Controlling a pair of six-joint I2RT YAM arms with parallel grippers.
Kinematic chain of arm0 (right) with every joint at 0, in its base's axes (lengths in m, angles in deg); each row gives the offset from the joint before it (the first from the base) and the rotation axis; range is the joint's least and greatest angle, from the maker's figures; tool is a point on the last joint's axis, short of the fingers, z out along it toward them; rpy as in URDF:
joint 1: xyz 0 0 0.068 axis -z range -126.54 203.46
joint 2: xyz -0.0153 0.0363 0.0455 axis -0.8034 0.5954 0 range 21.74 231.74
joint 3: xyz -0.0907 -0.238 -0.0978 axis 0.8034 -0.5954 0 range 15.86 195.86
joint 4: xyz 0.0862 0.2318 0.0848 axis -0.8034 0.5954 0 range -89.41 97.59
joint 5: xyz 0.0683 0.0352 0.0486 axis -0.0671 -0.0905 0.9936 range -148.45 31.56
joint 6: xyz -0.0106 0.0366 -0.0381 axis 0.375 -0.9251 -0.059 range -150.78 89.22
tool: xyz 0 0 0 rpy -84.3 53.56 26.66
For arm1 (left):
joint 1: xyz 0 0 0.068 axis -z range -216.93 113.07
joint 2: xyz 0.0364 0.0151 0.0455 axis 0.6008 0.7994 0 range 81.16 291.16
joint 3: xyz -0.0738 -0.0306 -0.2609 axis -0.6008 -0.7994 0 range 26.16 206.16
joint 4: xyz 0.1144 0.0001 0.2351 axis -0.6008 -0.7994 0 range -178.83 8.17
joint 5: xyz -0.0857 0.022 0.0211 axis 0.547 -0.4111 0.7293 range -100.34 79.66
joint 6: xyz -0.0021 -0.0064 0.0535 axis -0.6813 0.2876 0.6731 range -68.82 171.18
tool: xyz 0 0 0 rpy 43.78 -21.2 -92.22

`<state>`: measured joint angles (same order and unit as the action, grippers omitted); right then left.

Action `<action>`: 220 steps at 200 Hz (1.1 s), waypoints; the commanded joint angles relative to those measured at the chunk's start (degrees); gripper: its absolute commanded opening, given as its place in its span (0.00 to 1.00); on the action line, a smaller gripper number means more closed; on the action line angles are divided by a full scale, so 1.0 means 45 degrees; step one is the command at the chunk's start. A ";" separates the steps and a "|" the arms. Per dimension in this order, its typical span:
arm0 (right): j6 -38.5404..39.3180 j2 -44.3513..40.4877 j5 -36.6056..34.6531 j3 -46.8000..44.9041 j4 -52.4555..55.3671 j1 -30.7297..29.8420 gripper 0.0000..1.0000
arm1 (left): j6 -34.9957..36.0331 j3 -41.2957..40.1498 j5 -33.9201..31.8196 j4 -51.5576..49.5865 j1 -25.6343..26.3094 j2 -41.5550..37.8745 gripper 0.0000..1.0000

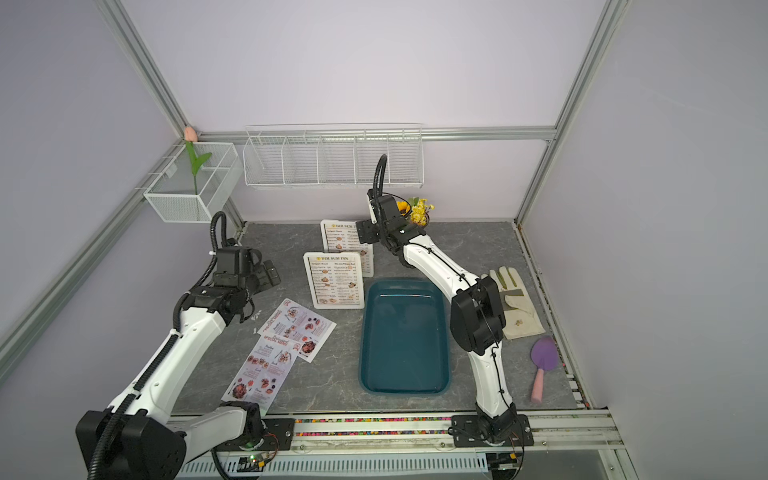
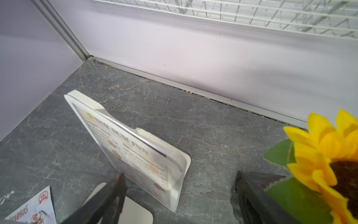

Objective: Replace the menus in the menu holders
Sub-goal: Adjust the menu at the menu holder.

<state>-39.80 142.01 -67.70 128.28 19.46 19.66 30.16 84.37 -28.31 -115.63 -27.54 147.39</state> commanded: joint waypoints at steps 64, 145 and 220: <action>-0.0631 0.1404 -0.0604 0.2205 0.0587 0.0224 0.90 | -0.0276 -0.0049 0.0534 -0.0652 0.0081 -0.0237 0.99; -0.0826 0.1880 -0.0166 0.2745 0.0868 0.0423 0.91 | -0.0266 -0.0242 0.0681 -0.0477 0.0082 -0.0276 0.99; -0.0597 0.0592 0.0318 0.2292 0.0598 0.0443 0.90 | -0.0043 -0.0230 0.0160 0.0286 0.0082 -0.0033 0.99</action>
<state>-42.79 150.38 -68.36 140.10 22.45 21.45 30.20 83.89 -25.54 -116.61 -27.47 146.85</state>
